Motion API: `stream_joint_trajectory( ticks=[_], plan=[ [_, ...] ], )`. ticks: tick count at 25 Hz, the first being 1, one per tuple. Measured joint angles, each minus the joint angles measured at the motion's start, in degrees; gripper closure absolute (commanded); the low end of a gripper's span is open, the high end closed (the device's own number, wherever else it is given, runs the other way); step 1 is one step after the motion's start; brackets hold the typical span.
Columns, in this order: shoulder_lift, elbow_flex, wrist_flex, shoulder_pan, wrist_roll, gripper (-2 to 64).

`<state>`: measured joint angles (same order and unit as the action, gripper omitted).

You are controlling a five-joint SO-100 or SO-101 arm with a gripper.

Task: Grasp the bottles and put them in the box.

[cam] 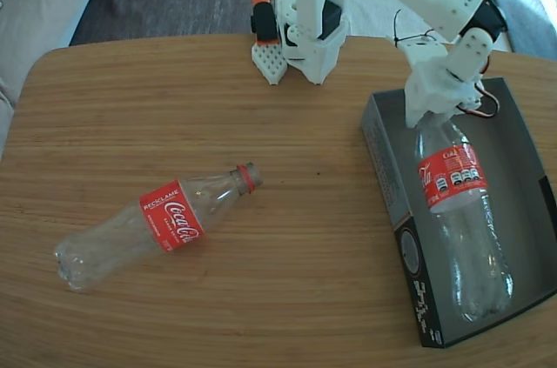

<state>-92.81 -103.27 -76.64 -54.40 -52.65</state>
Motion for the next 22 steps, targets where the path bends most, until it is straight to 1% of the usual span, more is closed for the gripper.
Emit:
stream_joint_trajectory(
  ticks=[5,6,7,8,10,11,12,13,14,20,22],
  plan=[
    [0.0,-0.4,0.0,0.0,0.0,61.2],
    [0.0,-0.4,0.0,0.0,0.0,59.7],
    [0.0,-0.4,0.0,0.0,0.0,56.2],
    [0.0,-0.4,0.0,0.0,0.0,51.2],
    [0.0,-0.4,0.0,0.0,1.1,39.0],
    [0.0,-0.4,0.0,0.0,2.5,34.1],
    [0.0,-0.4,0.0,0.0,4.1,30.1],
    [0.0,-0.4,0.0,0.0,5.2,28.1],
    [0.0,-0.4,0.0,0.0,5.7,26.9],
    [0.0,-0.3,0.0,0.0,6.2,27.5],
    [0.0,1.5,-0.4,0.4,6.2,28.3]
  ],
)
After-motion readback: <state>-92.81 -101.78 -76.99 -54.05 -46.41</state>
